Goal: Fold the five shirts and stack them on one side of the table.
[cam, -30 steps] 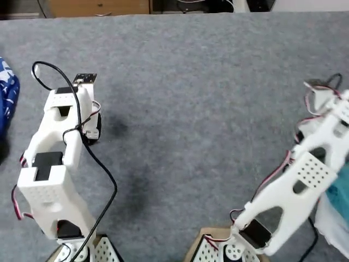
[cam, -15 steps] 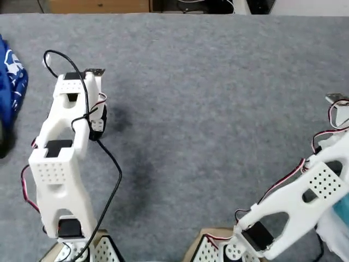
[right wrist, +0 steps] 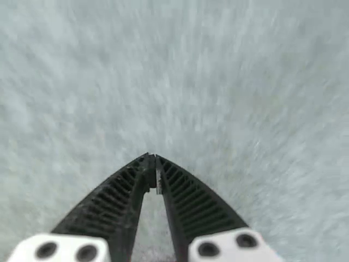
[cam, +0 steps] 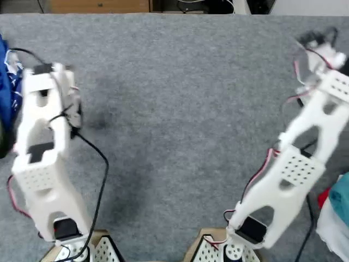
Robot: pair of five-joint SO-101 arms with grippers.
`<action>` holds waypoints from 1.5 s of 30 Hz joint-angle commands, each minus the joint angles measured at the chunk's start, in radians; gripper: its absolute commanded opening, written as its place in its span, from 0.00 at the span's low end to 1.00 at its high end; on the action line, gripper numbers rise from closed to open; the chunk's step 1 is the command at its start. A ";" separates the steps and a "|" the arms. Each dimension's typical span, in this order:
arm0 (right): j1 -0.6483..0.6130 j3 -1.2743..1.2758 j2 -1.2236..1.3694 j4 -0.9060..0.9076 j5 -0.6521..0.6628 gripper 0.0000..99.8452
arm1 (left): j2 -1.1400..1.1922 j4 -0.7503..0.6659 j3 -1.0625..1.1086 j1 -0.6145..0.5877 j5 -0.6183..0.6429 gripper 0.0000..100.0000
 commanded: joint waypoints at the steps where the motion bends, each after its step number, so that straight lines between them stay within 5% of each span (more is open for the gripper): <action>1: -0.127 -0.042 -0.206 0.015 -0.078 0.00 | -0.260 -0.002 -0.103 -0.169 0.006 0.02; 5: -0.265 0.096 -0.320 0.015 -0.160 0.00 | -0.328 -0.133 -0.118 -0.416 -0.037 0.04; 10: -0.392 0.390 -0.378 0.012 -0.245 0.00 | -0.202 -0.439 -0.094 -0.644 -0.015 0.23; 15: -0.437 0.573 -0.390 0.011 -0.249 0.00 | 0.047 -0.727 -0.092 -0.663 0.038 0.30; 21: -0.429 0.621 -0.397 0.011 -0.249 0.00 | 0.395 -0.855 -0.201 -0.651 -0.063 0.26; 27: -0.432 0.618 -0.397 0.012 -0.250 0.00 | 0.466 -0.635 -0.434 -0.643 -0.097 0.01; 39: -0.410 0.622 -0.390 0.011 -0.250 0.00 | 0.355 0.106 -1.264 -0.436 -0.091 0.02; 45: -0.409 0.727 -0.404 0.012 -0.250 0.00 | 0.265 0.112 -1.326 -0.288 -0.014 0.02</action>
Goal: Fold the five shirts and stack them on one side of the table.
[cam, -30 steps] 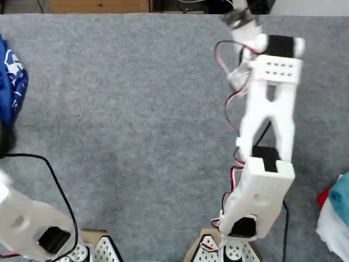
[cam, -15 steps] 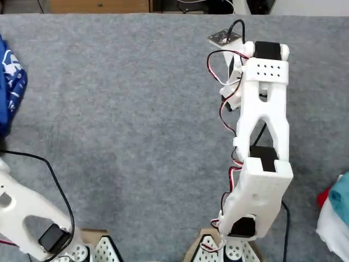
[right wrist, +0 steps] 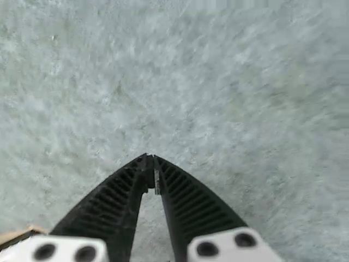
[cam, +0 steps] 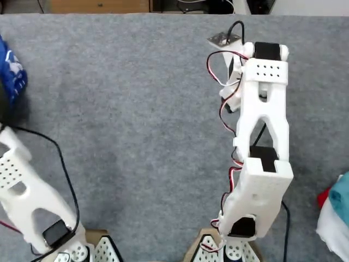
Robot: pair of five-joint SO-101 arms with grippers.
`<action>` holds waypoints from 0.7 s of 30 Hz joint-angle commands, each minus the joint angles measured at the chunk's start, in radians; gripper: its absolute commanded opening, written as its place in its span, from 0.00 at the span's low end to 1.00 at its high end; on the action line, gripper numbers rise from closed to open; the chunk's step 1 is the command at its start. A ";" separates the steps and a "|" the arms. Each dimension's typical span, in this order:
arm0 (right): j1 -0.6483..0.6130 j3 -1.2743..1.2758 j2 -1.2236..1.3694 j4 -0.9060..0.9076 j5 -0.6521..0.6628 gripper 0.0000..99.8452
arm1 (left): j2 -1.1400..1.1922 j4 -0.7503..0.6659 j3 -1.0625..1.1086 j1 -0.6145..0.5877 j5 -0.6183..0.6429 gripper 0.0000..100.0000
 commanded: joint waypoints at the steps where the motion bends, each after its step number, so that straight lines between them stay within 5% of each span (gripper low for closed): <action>1: 0.015 0.082 -0.091 0.012 -0.011 0.00 | -0.145 0.012 -0.049 0.084 0.061 0.02; 10: 0.122 0.194 -0.170 0.011 -0.011 0.00 | -0.409 0.014 0.249 0.318 0.160 0.02; 21: 0.263 0.249 -0.288 0.012 -0.002 0.00 | -0.736 0.009 1.097 0.690 0.153 0.02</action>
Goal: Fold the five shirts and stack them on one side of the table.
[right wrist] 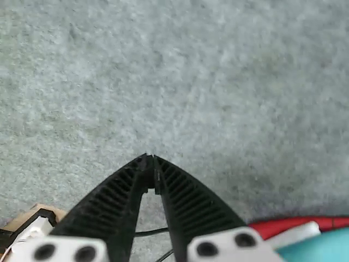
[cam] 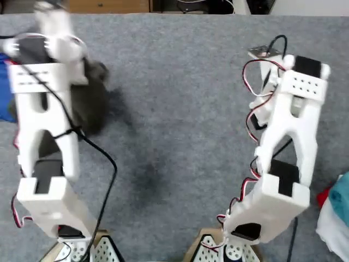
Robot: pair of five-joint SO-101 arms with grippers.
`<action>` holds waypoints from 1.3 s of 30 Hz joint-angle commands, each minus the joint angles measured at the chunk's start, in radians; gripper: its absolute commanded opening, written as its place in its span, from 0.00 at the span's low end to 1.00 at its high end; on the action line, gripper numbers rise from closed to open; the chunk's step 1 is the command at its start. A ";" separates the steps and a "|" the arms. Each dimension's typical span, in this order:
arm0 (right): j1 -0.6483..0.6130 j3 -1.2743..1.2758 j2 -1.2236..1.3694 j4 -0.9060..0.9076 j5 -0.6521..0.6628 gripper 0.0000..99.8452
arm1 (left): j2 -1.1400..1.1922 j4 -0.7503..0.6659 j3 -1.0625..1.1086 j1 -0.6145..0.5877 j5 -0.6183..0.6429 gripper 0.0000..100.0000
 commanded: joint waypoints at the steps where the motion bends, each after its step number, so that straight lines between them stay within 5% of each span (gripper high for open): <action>1: 0.025 0.048 -0.101 0.012 0.000 0.00 | -0.104 0.008 0.213 0.109 -0.011 0.02; 14: 0.018 0.130 -0.148 0.011 0.000 0.00 | -0.111 0.008 0.293 0.358 0.025 0.03; 18: 0.016 0.130 -0.147 0.009 0.000 0.00 | -0.111 0.009 0.304 0.344 0.166 0.19; 21: 0.016 0.130 -0.147 0.009 0.000 0.00 | -0.111 0.009 0.310 0.249 0.244 0.33; 28: 0.016 0.130 -0.147 0.009 0.000 0.00 | -0.097 -0.057 0.161 -0.141 0.110 0.35; 34: 0.016 0.147 -0.147 0.009 0.000 0.00 | 0.031 -0.549 0.161 -0.583 0.064 0.35; 39: -0.019 0.214 -0.147 -0.028 0.002 0.00 | 0.303 -0.910 0.198 -0.738 0.063 0.34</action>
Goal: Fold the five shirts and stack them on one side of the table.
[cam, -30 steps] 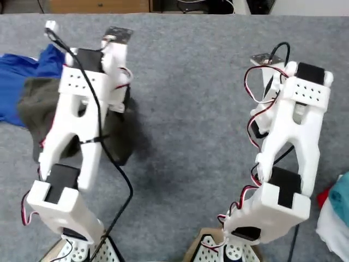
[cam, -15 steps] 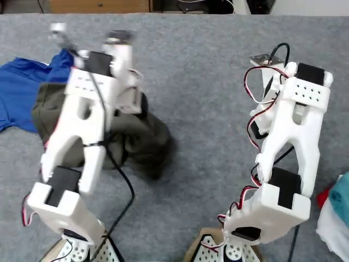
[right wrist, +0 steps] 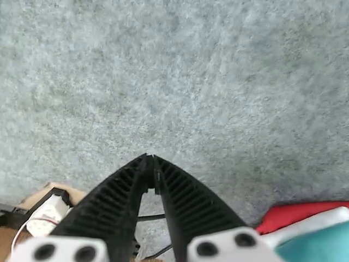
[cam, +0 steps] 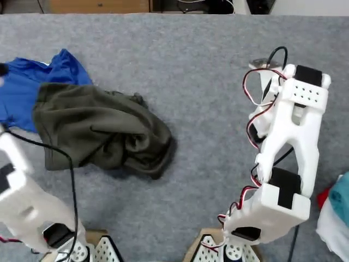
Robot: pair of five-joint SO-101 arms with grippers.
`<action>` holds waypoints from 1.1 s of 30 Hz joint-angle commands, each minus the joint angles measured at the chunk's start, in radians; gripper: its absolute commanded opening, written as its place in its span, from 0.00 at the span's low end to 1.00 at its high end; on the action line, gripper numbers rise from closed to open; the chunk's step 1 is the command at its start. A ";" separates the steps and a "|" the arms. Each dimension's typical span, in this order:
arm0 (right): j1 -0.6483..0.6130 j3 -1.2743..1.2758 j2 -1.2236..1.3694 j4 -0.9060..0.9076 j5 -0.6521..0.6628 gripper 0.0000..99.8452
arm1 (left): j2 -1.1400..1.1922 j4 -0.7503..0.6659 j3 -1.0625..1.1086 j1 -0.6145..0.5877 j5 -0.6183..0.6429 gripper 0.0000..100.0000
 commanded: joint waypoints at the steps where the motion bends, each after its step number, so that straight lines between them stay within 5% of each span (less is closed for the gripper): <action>1: -0.038 0.036 -0.062 -0.032 0.002 0.00 | 0.173 -0.256 -0.003 -0.097 -0.008 0.34; 6: -0.082 0.053 -0.062 -0.048 -0.006 0.00 | 0.467 -0.443 -0.049 -0.140 -0.084 0.27; 14: -0.111 0.053 -0.068 -0.043 -0.008 0.00 | 0.737 -0.451 -0.241 -0.158 -0.298 0.12; 17: -0.111 0.053 -0.068 -0.043 -0.008 0.00 | 0.739 -0.451 -0.301 -0.187 -0.299 0.02; 29: -0.111 0.054 -0.064 -0.043 -0.009 0.00 | 0.737 -0.450 -0.535 -0.342 -0.293 0.02; 33: -0.111 0.054 -0.064 -0.037 -0.009 0.00 | 0.739 -0.457 -0.671 -0.417 -0.152 0.02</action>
